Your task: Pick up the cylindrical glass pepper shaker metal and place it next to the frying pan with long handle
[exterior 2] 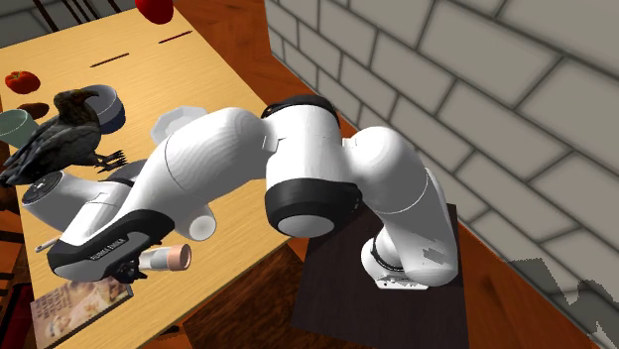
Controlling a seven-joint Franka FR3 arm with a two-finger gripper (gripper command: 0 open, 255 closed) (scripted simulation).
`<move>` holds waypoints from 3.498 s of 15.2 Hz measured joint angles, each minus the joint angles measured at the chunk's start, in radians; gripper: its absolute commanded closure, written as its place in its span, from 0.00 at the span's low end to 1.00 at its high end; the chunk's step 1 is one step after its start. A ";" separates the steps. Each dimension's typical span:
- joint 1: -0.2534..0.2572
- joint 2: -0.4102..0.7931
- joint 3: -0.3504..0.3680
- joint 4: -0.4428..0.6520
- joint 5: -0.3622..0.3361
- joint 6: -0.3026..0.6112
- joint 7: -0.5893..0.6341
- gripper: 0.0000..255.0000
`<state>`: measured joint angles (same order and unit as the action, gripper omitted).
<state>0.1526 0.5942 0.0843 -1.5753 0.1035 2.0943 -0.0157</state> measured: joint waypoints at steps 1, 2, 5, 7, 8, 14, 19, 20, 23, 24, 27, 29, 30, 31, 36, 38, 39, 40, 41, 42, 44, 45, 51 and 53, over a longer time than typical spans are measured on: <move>0.001 0.007 0.000 -0.002 0.000 0.008 0.000 0.00; 0.002 0.014 0.000 -0.007 0.000 0.021 0.000 0.00; 0.003 0.021 0.001 -0.012 0.000 0.033 0.000 0.00; 0.003 0.022 0.001 -0.013 0.000 0.035 -0.001 0.00; 0.003 0.022 0.001 -0.013 0.000 0.035 -0.001 0.00; 0.003 0.022 0.000 -0.012 0.000 0.036 -0.001 1.00; 0.003 0.022 0.001 -0.012 0.000 0.036 -0.001 1.00; 0.003 0.022 0.001 -0.013 0.000 0.036 -0.001 1.00; 0.003 0.005 0.001 -0.011 0.000 0.017 0.002 1.00; 0.002 -0.001 0.001 -0.006 0.000 0.006 0.001 1.00; 0.002 -0.022 0.001 0.003 0.000 -0.023 0.006 1.00; 0.002 -0.030 0.001 0.017 -0.001 -0.045 0.008 1.00; 0.002 -0.036 0.001 0.019 -0.001 -0.053 0.010 1.00; 0.000 -0.042 0.001 0.026 -0.001 -0.067 0.009 1.00; 0.000 -0.071 0.002 0.048 -0.001 -0.117 0.016 1.00; 0.000 -0.078 0.002 0.063 -0.001 -0.139 0.018 1.00; 0.000 -0.082 0.002 0.071 -0.002 -0.151 0.019 1.00; -0.001 -0.087 0.002 0.076 -0.002 -0.162 0.019 1.00; -0.001 -0.091 0.002 0.082 -0.002 -0.171 0.021 1.00; 0.000 -0.095 0.002 0.089 -0.002 -0.182 0.023 1.00; 0.000 -0.105 0.003 0.103 -0.002 -0.205 0.027 1.00; 0.000 -0.107 0.003 0.113 -0.002 -0.217 0.028 1.00; 0.005 -0.132 0.005 0.143 -0.003 -0.272 0.042 1.00; 0.024 -0.162 0.014 0.102 -0.002 -0.257 0.067 1.00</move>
<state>0.1761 0.4321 0.0985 -1.4735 0.1019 1.8375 0.0515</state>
